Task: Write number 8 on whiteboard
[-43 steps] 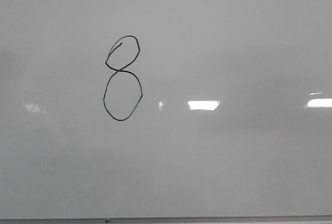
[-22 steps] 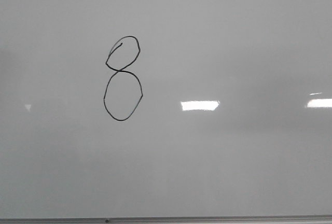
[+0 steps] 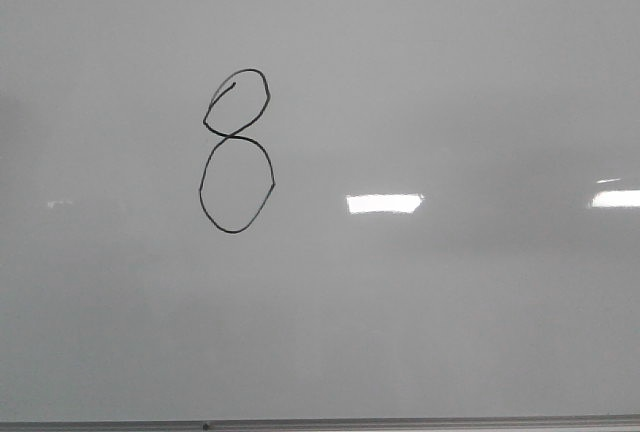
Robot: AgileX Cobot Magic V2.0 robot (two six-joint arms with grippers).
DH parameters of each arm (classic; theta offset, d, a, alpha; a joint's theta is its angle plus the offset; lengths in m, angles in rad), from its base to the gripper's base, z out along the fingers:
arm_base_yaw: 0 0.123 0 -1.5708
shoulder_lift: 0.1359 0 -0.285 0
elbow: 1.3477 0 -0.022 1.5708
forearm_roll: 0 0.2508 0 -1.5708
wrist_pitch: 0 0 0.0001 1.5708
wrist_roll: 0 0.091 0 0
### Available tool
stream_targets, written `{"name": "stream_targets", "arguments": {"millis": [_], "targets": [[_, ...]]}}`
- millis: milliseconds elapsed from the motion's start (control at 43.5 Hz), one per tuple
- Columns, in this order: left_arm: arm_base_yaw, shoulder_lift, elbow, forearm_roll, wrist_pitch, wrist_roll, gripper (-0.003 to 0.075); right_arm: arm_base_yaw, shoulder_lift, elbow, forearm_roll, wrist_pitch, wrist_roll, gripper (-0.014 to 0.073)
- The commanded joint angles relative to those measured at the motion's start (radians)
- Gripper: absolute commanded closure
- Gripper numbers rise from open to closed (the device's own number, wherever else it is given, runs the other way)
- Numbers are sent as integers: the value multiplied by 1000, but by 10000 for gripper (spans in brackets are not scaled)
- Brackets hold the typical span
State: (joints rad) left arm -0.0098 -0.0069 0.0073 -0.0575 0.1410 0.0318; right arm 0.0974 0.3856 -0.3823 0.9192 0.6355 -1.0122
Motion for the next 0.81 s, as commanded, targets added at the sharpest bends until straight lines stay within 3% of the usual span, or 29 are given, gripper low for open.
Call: {"name": "stream_targets", "arguments": {"millis": [0, 782], "targets": [[1, -12, 12, -2, -94, 1, 741, -7, 5, -27, 42, -42, -5, 662], [1, -12, 12, -2, -94, 1, 741, -7, 5, -27, 11, -67, -8, 662]]}}
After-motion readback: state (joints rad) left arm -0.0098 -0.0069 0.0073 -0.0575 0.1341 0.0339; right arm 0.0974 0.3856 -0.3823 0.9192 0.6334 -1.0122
